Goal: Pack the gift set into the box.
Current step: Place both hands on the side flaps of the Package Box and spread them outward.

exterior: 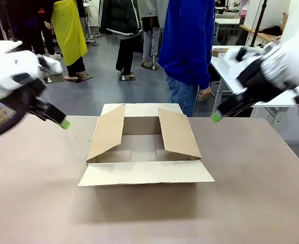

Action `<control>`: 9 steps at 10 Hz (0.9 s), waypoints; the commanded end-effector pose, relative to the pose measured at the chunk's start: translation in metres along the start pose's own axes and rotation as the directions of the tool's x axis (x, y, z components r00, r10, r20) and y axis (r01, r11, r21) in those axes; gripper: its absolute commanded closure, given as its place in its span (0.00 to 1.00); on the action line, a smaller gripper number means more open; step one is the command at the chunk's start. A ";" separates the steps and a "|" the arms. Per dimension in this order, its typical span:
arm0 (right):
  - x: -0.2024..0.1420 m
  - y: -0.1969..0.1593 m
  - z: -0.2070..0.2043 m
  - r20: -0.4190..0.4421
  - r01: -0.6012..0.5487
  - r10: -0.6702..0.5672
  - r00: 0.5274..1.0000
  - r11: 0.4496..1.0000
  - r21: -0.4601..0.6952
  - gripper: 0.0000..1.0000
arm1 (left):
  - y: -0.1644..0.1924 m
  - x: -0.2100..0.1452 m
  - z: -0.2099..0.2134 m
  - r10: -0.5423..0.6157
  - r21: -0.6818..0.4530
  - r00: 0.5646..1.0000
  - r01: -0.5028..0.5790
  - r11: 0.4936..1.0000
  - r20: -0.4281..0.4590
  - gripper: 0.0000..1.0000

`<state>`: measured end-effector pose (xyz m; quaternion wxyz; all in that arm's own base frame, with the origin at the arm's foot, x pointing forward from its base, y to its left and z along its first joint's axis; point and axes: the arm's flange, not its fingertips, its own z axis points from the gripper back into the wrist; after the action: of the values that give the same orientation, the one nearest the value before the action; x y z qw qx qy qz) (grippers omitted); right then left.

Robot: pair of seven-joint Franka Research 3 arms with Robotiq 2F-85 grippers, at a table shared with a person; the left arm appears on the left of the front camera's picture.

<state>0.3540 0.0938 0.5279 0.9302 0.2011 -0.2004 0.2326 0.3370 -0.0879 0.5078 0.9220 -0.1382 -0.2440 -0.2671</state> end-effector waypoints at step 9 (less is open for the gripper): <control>-0.204 -0.227 0.109 0.147 0.681 -0.837 0.527 0.519 0.516 0.00 | 0.206 -0.217 0.031 0.698 -0.793 0.695 -0.324 0.517 0.171 0.00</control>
<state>0.2710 -0.2383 0.4236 0.7884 0.5130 -0.2143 -0.2633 0.2863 0.2025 0.3678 0.7200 -0.6243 -0.2903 0.0875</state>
